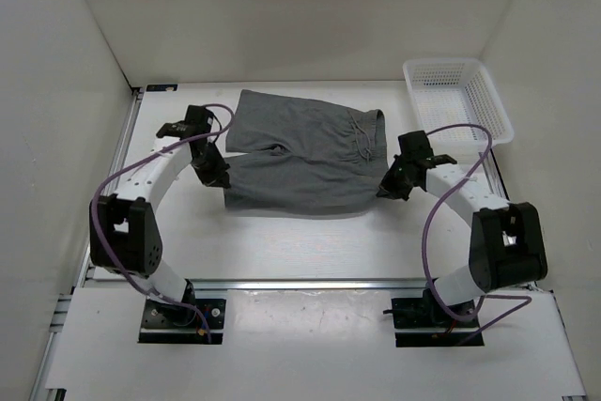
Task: Fold and stack the shorts
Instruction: Flatten the shorts out
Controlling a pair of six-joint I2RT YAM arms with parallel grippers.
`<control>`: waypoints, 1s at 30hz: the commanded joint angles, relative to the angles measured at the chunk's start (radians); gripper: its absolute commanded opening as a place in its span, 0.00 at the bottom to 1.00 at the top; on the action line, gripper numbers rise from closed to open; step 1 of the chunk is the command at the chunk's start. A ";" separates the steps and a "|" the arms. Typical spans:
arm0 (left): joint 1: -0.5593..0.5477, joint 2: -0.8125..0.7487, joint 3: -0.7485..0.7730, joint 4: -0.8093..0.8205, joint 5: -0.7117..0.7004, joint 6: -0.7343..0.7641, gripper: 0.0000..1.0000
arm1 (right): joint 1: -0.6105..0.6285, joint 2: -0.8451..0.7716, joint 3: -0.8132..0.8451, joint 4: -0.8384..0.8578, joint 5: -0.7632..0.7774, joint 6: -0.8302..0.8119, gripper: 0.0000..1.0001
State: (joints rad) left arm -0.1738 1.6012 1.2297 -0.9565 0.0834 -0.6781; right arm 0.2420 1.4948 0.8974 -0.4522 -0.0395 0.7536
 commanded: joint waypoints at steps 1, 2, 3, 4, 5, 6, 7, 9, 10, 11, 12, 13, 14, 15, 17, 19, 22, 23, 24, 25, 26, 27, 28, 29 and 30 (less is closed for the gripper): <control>-0.004 -0.121 0.073 -0.097 0.004 0.054 0.11 | -0.003 -0.120 0.057 -0.071 0.059 -0.045 0.00; -0.004 -0.130 0.073 -0.108 0.004 0.054 0.11 | -0.003 -0.140 0.057 -0.086 0.059 -0.045 0.00; -0.004 -0.139 0.073 -0.128 0.018 0.054 0.11 | -0.003 -0.160 0.045 -0.098 0.059 -0.059 0.00; -0.004 -0.162 0.056 -0.128 0.018 0.054 0.11 | -0.003 -0.198 0.035 -0.130 0.070 -0.068 0.00; -0.004 -0.178 0.013 -0.137 0.033 0.054 0.11 | -0.003 -0.218 0.002 -0.144 0.070 -0.068 0.00; -0.004 -0.194 -0.018 -0.137 0.047 0.054 0.11 | -0.003 -0.240 -0.020 -0.160 0.070 -0.068 0.00; -0.004 -0.233 -0.051 -0.137 0.047 0.054 0.11 | -0.003 -0.286 -0.049 -0.184 0.070 -0.068 0.00; -0.004 -0.276 -0.165 -0.137 0.056 0.025 0.11 | -0.003 -0.362 -0.144 -0.195 0.070 -0.068 0.00; -0.004 -0.312 -0.203 -0.137 0.056 0.015 0.11 | -0.003 -0.389 -0.176 -0.212 0.058 -0.057 0.01; -0.004 -0.328 -0.270 -0.128 0.065 0.002 0.11 | 0.006 -0.415 -0.205 -0.221 0.047 -0.057 0.09; -0.004 -0.337 -0.297 -0.128 0.078 0.002 0.14 | 0.006 -0.439 -0.233 -0.238 0.047 -0.057 0.24; -0.004 -0.337 -0.318 -0.114 0.087 0.002 0.30 | 0.006 -0.482 -0.273 -0.250 0.047 -0.047 0.63; -0.004 -0.337 -0.328 -0.114 0.087 0.002 0.37 | 0.006 -0.501 -0.284 -0.279 0.047 -0.046 0.76; -0.004 -0.328 -0.319 -0.102 0.087 0.002 0.43 | 0.006 -0.524 -0.284 -0.296 0.061 -0.034 0.84; -0.004 -0.287 -0.276 -0.102 0.087 0.002 0.55 | 0.006 -0.534 -0.256 -0.327 0.125 -0.025 0.92; -0.004 -0.252 -0.175 -0.102 0.066 0.028 0.57 | 0.006 -0.535 -0.191 -0.356 0.174 -0.025 0.92; -0.004 -0.186 -0.051 -0.139 0.023 0.040 0.57 | 0.006 -0.498 -0.100 -0.356 0.216 -0.025 0.88; -0.004 -0.176 -0.033 -0.148 0.010 0.040 0.57 | 0.006 -0.487 -0.085 -0.356 0.216 -0.025 0.81; -0.004 -0.176 -0.024 -0.148 0.000 0.040 0.55 | 0.006 -0.461 -0.071 -0.356 0.216 -0.025 0.78; -0.004 -0.176 -0.024 -0.159 -0.011 0.040 0.54 | 0.006 -0.449 -0.061 -0.356 0.216 -0.025 0.74; -0.004 -0.176 -0.041 -0.159 -0.011 0.040 0.54 | 0.006 -0.438 -0.061 -0.356 0.204 -0.016 0.71; -0.004 -0.188 -0.062 -0.159 -0.011 0.040 0.54 | -0.006 -0.429 -0.061 -0.347 0.164 -0.016 0.66; -0.004 -0.199 -0.119 -0.148 -0.011 0.029 0.54 | -0.006 -0.420 -0.061 -0.338 0.133 -0.004 0.66; -0.004 -0.211 -0.156 -0.139 0.010 0.012 0.54 | -0.016 -0.419 -0.093 -0.323 0.100 -0.003 0.66; -0.004 -0.237 -0.195 -0.125 0.025 0.000 0.54 | -0.026 -0.419 -0.110 -0.289 0.064 0.015 0.67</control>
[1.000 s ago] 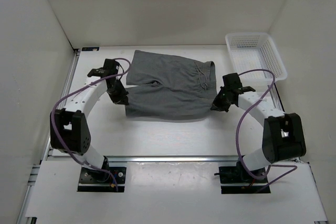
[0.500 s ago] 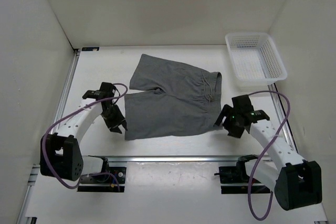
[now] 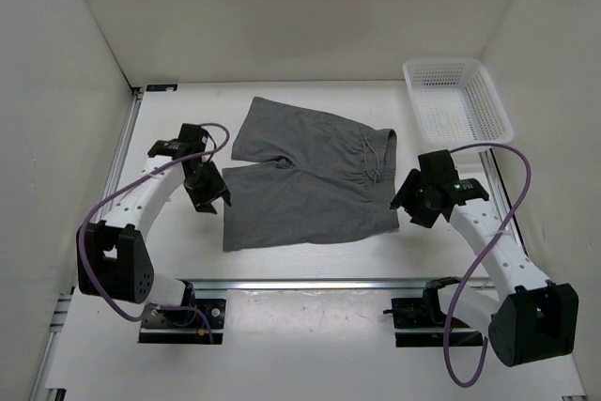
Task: Fold and stack the shorts
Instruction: Flatten the shorts out, then fold the shorts
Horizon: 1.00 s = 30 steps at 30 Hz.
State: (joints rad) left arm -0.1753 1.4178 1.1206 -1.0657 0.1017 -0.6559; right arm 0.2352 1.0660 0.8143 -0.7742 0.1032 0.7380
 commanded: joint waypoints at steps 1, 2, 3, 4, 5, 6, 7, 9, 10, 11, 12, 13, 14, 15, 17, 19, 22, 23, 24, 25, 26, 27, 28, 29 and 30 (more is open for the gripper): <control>-0.003 -0.068 -0.167 0.016 0.027 -0.046 0.56 | -0.019 0.009 -0.046 0.052 -0.133 0.031 0.70; -0.003 -0.080 -0.206 0.038 0.070 -0.060 0.56 | -0.019 0.009 -0.062 0.067 -0.152 0.043 0.75; -0.003 -0.089 -0.243 0.056 0.088 -0.073 0.58 | -0.019 0.009 -0.084 0.082 -0.163 0.043 0.78; -0.003 -0.098 -0.275 0.071 0.105 -0.085 0.59 | -0.019 0.023 -0.084 0.104 -0.163 0.043 0.80; -0.003 -0.108 -0.327 0.102 0.119 -0.103 0.59 | -0.019 0.041 -0.084 0.104 -0.163 0.022 0.80; -0.012 -0.108 -0.346 0.116 0.130 -0.103 0.59 | -0.019 0.057 -0.052 0.118 -0.163 0.003 0.81; -0.012 -0.108 -0.361 0.131 0.139 -0.114 0.60 | -0.019 0.077 -0.032 0.118 -0.151 -0.037 0.81; -0.012 -0.083 -0.383 0.167 0.139 -0.114 0.60 | -0.019 0.161 0.037 0.118 -0.136 -0.066 0.81; -0.022 -0.051 -0.395 0.167 0.139 -0.114 0.60 | -0.019 0.190 0.055 0.095 -0.135 -0.066 0.81; -0.033 -0.037 -0.404 0.180 0.148 -0.114 0.60 | -0.019 0.225 0.065 0.078 -0.125 -0.066 0.81; -0.033 -0.027 -0.404 0.194 0.148 -0.114 0.60 | -0.019 0.226 0.053 0.069 -0.125 -0.066 0.81; -0.033 -0.014 -0.419 0.194 0.148 -0.126 0.60 | -0.019 0.226 0.037 0.069 -0.125 -0.039 0.82; -0.044 -0.014 -0.432 0.194 0.148 -0.142 0.60 | -0.028 0.210 0.017 0.078 -0.125 -0.022 0.82; -0.044 -0.014 -0.432 0.206 0.148 -0.151 0.59 | -0.037 0.195 -0.004 0.087 -0.143 -0.008 0.82; -0.044 -0.014 -0.444 0.216 0.133 -0.171 0.57 | -0.049 0.143 -0.076 0.117 -0.166 0.036 0.82; -0.044 -0.014 -0.444 0.225 0.116 -0.185 0.54 | -0.050 0.118 -0.127 0.138 -0.191 0.047 0.81; -0.044 0.029 -0.420 0.236 0.072 -0.194 0.44 | -0.050 0.109 -0.170 0.161 -0.221 0.072 0.77; -0.044 0.056 -0.420 0.236 0.058 -0.194 0.42 | -0.050 0.109 -0.179 0.179 -0.221 0.072 0.76; -0.044 0.069 -0.404 0.236 0.040 -0.194 0.42 | -0.050 0.109 -0.188 0.188 -0.235 0.072 0.76; -0.044 0.078 -0.395 0.236 0.006 -0.194 0.41 | -0.050 0.109 -0.188 0.188 -0.235 0.081 0.74; -0.044 0.078 -0.395 0.236 0.006 -0.194 0.41 | -0.050 0.109 -0.198 0.199 -0.235 0.081 0.73; -0.044 0.087 -0.395 0.236 0.006 -0.203 0.41 | -0.050 0.109 -0.198 0.208 -0.235 0.081 0.71; -0.044 0.087 -0.395 0.236 -0.005 -0.212 0.42 | -0.050 0.109 -0.198 0.208 -0.226 0.081 0.70; -0.053 0.078 -0.395 0.236 -0.005 -0.212 0.42 | -0.050 0.109 -0.198 0.223 -0.226 0.081 0.70; -0.053 0.064 -0.395 0.236 -0.014 -0.212 0.42 | -0.050 0.109 -0.198 0.246 -0.215 0.081 0.67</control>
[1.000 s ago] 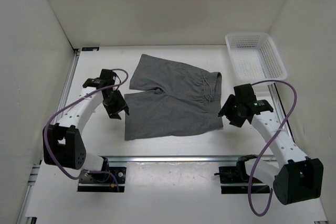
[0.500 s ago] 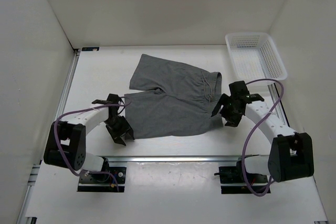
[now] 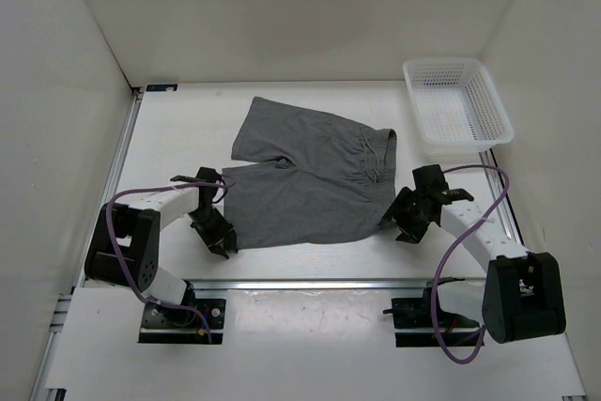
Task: Fold and stack the shorts
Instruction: Fold the shorts
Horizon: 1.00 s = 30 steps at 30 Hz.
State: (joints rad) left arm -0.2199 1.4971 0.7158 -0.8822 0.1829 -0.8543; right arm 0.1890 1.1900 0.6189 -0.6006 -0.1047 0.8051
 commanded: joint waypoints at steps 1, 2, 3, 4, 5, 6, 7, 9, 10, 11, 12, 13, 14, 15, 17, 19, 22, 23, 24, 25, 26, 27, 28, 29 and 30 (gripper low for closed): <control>-0.009 -0.024 0.010 0.052 -0.095 -0.023 0.42 | -0.003 -0.006 -0.013 0.085 -0.007 0.014 0.66; -0.009 -0.024 0.010 0.052 -0.106 -0.023 0.42 | -0.003 -0.006 -0.013 0.094 -0.007 0.014 0.65; -0.009 -0.037 0.010 0.052 -0.106 -0.023 0.42 | -0.003 0.017 -0.013 0.094 0.005 0.014 0.63; -0.009 -0.049 0.001 0.052 -0.106 -0.023 0.40 | -0.003 0.028 -0.004 0.108 0.005 0.014 0.63; -0.009 -0.049 0.001 0.052 -0.106 -0.032 0.40 | -0.013 0.037 -0.004 0.122 0.005 0.014 0.63; -0.009 -0.066 0.001 0.052 -0.106 -0.032 0.42 | -0.013 0.057 0.005 0.131 0.005 0.014 0.63; -0.009 -0.086 0.001 0.052 -0.106 -0.032 0.46 | -0.013 0.057 0.005 0.146 0.005 0.014 0.63; -0.009 -0.107 0.001 0.052 -0.097 -0.032 0.55 | -0.013 0.085 0.005 0.159 0.005 0.014 0.62; -0.009 -0.119 0.001 0.052 -0.097 -0.043 0.56 | -0.013 0.085 0.005 0.169 0.005 0.014 0.62; -0.009 -0.120 0.001 0.052 -0.097 -0.043 0.57 | -0.013 0.097 0.005 0.170 0.005 0.014 0.62; -0.009 -0.120 0.001 0.052 -0.097 -0.043 0.57 | -0.013 0.108 0.005 0.179 -0.006 0.014 0.62; -0.009 -0.120 0.001 0.052 -0.097 -0.043 0.57 | -0.013 0.108 0.005 0.179 -0.006 0.014 0.62; -0.009 -0.120 0.001 0.052 -0.097 -0.043 0.57 | -0.013 0.108 0.005 0.179 -0.006 0.014 0.62; -0.009 -0.120 0.001 0.052 -0.106 -0.043 0.57 | -0.013 0.108 0.005 0.179 -0.006 0.014 0.62; -0.009 -0.120 0.001 0.052 -0.106 -0.052 0.56 | -0.013 0.108 0.005 0.179 -0.015 0.005 0.62; -0.009 -0.139 0.001 0.052 -0.120 -0.052 0.52 | -0.013 0.108 0.005 0.179 -0.015 0.005 0.62; -0.009 -0.124 0.010 0.052 -0.146 -0.052 0.45 | -0.022 0.117 0.005 0.188 -0.015 0.005 0.62; -0.009 -0.101 0.010 0.052 -0.146 -0.052 0.41 | -0.022 0.117 0.005 0.188 -0.015 0.005 0.62; -0.009 -0.086 0.010 0.052 -0.155 -0.052 0.31 | -0.022 0.128 0.005 0.188 -0.015 0.005 0.62; -0.009 -0.074 0.019 0.052 -0.155 -0.052 0.25 | -0.022 0.128 0.005 0.197 -0.015 0.005 0.62; -0.009 -0.060 0.019 0.052 -0.164 -0.043 0.18 | -0.022 0.138 0.005 0.197 -0.006 0.005 0.59; -0.009 -0.035 0.019 0.052 -0.165 -0.043 0.11 | -0.022 0.138 0.005 0.206 -0.006 0.005 0.57; -0.009 -0.035 0.031 0.052 -0.165 -0.034 0.11 | -0.022 0.148 0.005 0.206 -0.006 0.005 0.55; -0.009 -0.035 0.031 0.052 -0.165 -0.034 0.11 | -0.022 0.158 0.005 0.216 0.008 0.005 0.50; -0.009 -0.035 0.045 0.052 -0.154 -0.034 0.11 | -0.022 0.158 0.014 0.216 0.008 0.005 0.38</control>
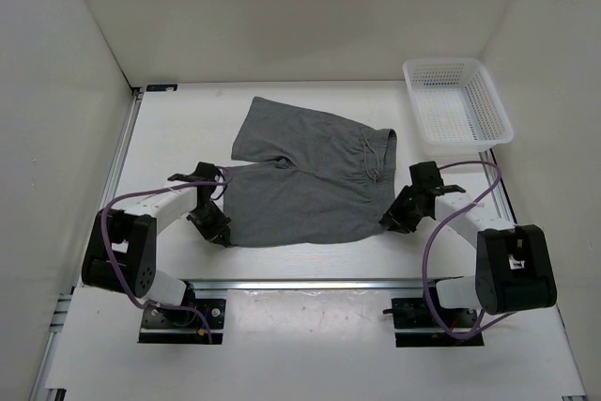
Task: Fold and stack the shorts
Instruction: Fold the shorts
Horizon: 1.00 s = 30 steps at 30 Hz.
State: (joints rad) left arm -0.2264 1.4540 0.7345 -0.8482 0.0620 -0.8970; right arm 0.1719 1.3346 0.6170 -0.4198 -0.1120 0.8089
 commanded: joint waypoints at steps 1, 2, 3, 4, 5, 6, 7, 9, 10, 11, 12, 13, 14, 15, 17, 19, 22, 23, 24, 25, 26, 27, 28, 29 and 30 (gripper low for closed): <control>-0.002 -0.004 0.037 0.018 -0.033 0.018 0.11 | -0.005 0.023 0.016 0.035 0.015 -0.010 0.31; -0.002 -0.018 0.037 0.018 -0.033 0.018 0.11 | -0.005 0.023 0.016 0.035 0.024 -0.010 0.24; -0.002 -0.046 0.055 0.005 -0.024 0.018 0.11 | -0.005 0.023 0.016 0.035 0.025 -0.010 0.12; -0.002 -0.058 0.083 -0.014 -0.024 0.018 0.11 | -0.005 0.023 0.016 0.026 0.025 -0.010 0.07; -0.002 -0.069 0.103 -0.025 -0.024 0.018 0.11 | -0.005 0.023 0.016 0.026 0.025 -0.010 0.02; -0.002 -0.078 0.124 -0.038 -0.024 0.029 0.11 | -0.005 0.023 0.016 0.009 0.025 -0.019 0.00; -0.002 -0.078 0.150 -0.052 -0.034 0.029 0.11 | -0.005 0.000 0.016 -0.011 0.025 -0.019 0.00; -0.002 -0.078 0.245 -0.103 -0.045 0.055 0.11 | -0.005 -0.024 0.035 -0.036 0.035 -0.019 0.00; -0.002 -0.078 0.281 -0.120 -0.057 0.055 0.11 | -0.005 -0.049 0.044 -0.069 0.035 -0.028 0.00; -0.002 -0.067 0.358 -0.135 -0.057 0.069 0.11 | -0.005 -0.061 0.055 -0.089 0.047 -0.039 0.00; -0.002 -0.058 0.402 -0.162 -0.068 0.081 0.11 | -0.005 -0.074 0.081 -0.109 0.057 -0.039 0.00; -0.002 -0.032 0.446 -0.178 -0.077 0.081 0.11 | -0.005 -0.092 0.096 -0.146 0.075 -0.049 0.00; -0.002 -0.015 0.539 -0.190 -0.077 0.096 0.11 | -0.005 -0.101 0.114 -0.163 0.075 -0.060 0.00; -0.002 0.003 0.587 -0.210 -0.088 0.110 0.11 | -0.005 -0.110 0.150 -0.177 0.090 -0.060 0.00; -0.002 0.077 0.682 -0.229 -0.088 0.124 0.11 | -0.014 -0.110 0.191 -0.214 0.106 -0.071 0.00; -0.002 0.135 0.843 -0.255 -0.111 0.138 0.11 | -0.026 -0.098 0.259 -0.226 0.117 -0.080 0.00; -0.002 0.250 1.061 -0.304 -0.145 0.147 0.11 | -0.037 -0.043 0.367 -0.249 0.136 -0.089 0.00; -0.002 0.306 1.109 -0.304 -0.155 0.158 0.11 | -0.037 -0.023 0.398 -0.249 0.137 -0.099 0.00; 0.007 0.339 1.210 -0.316 -0.156 0.158 0.11 | -0.047 0.019 0.427 -0.260 0.137 -0.099 0.00; 0.016 0.374 1.261 -0.316 -0.156 0.158 0.11 | -0.048 0.043 0.485 -0.260 0.147 -0.099 0.00; 0.016 0.409 1.313 -0.330 -0.156 0.167 0.11 | -0.048 0.066 0.518 -0.260 0.147 -0.099 0.00; 0.025 0.481 1.365 -0.330 -0.156 0.167 0.11 | -0.058 0.113 0.548 -0.260 0.147 -0.099 0.00; 0.035 0.517 1.464 -0.341 -0.145 0.176 0.11 | -0.058 0.136 0.581 -0.269 0.147 -0.099 0.00; 0.035 0.549 1.514 -0.341 -0.136 0.176 0.11 | -0.067 0.159 0.646 -0.269 0.147 -0.099 0.00; 0.047 0.615 1.560 -0.341 -0.125 0.187 0.11 | -0.068 0.208 0.680 -0.269 0.156 -0.090 0.00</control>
State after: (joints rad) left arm -0.2142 1.9995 2.1723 -1.1591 -0.0341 -0.7441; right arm 0.1249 1.4769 1.1961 -0.6594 -0.0162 0.7383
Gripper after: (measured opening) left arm 0.132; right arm 0.060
